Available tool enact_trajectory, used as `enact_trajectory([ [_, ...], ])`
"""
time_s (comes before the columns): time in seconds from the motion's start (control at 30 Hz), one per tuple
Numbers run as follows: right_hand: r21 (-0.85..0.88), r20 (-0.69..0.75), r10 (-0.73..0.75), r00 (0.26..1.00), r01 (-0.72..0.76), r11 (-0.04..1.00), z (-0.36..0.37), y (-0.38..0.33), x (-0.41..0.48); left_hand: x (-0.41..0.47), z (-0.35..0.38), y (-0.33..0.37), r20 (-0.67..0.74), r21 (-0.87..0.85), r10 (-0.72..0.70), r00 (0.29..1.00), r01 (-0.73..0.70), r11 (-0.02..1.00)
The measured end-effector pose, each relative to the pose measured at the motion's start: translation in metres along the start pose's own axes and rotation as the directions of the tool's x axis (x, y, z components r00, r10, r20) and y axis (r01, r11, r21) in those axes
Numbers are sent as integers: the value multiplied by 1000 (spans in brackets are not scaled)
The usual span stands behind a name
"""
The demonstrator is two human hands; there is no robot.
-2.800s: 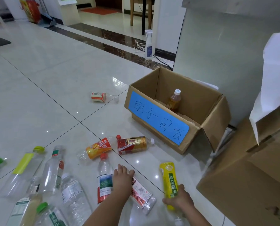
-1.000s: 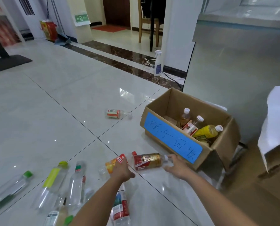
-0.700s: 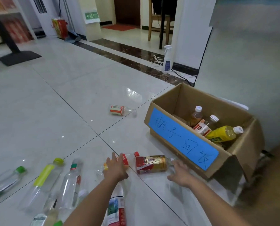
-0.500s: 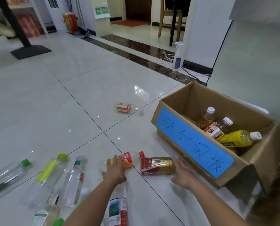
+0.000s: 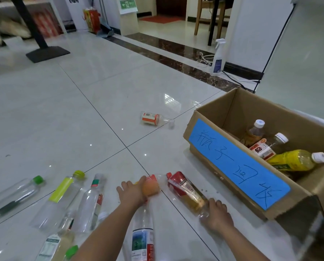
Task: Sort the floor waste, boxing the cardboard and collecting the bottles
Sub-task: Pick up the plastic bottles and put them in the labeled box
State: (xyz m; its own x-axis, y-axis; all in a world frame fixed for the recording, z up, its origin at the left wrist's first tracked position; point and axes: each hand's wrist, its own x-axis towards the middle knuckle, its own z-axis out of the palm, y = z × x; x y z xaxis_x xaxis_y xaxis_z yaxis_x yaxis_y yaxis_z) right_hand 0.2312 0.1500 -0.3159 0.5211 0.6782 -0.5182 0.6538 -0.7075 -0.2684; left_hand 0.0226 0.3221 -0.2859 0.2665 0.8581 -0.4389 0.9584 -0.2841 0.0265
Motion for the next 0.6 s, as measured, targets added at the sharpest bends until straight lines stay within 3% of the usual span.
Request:
enact_trajectory([
  [0.13,309,114,75,991,-107,945,0,-18,-5,-6,0,5,79,-52,-75,994,80,995],
  [0.37,421,205,21,979,-107,901,4,-28,-25,-21,-1,7,70,-239,-187,980,199,950],
  [0.5,606,86,21,996,-69,792,-18,-38,-39,-33,-26,21,-9,-390,-146,989,131,911],
  [0.6,721,-51,44,998,6,693,-53,-52,-48,-45,-67,46,-111,-398,-86,990,35,917],
])
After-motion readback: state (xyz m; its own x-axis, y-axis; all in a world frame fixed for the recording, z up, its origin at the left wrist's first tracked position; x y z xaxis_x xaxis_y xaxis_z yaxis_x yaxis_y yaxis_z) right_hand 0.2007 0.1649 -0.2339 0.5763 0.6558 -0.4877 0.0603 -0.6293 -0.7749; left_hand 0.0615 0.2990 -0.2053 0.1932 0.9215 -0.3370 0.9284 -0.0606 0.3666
